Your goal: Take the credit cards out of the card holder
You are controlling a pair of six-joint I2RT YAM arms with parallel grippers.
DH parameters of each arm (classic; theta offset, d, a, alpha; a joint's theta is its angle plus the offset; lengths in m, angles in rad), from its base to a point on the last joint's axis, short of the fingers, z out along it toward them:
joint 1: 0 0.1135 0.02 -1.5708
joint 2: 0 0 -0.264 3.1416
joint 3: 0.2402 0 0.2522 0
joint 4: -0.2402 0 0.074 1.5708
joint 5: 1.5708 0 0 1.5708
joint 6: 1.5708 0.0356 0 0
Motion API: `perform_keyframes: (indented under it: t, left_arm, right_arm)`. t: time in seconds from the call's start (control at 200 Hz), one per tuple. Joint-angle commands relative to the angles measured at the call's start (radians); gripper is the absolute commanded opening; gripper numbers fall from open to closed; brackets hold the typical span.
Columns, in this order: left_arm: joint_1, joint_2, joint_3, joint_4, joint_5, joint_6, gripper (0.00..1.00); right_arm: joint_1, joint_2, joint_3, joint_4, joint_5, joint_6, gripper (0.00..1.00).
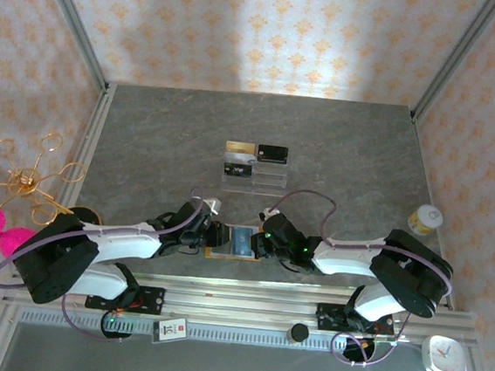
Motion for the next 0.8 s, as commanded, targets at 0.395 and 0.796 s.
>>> perform_keyframes:
  t: [0.395,0.796]
  left_arm:
    - [-0.037,-0.031,0.022,0.087,0.049,-0.015,0.26]
    - [-0.05,0.089,0.044,0.087,0.024,-0.014,0.25]
  right_arm:
    - [0.003,0.032,-0.014,-0.051,0.038,0.025,0.1]
    - [0.005,0.027,-0.021,-0.045,0.035,0.027,0.1]
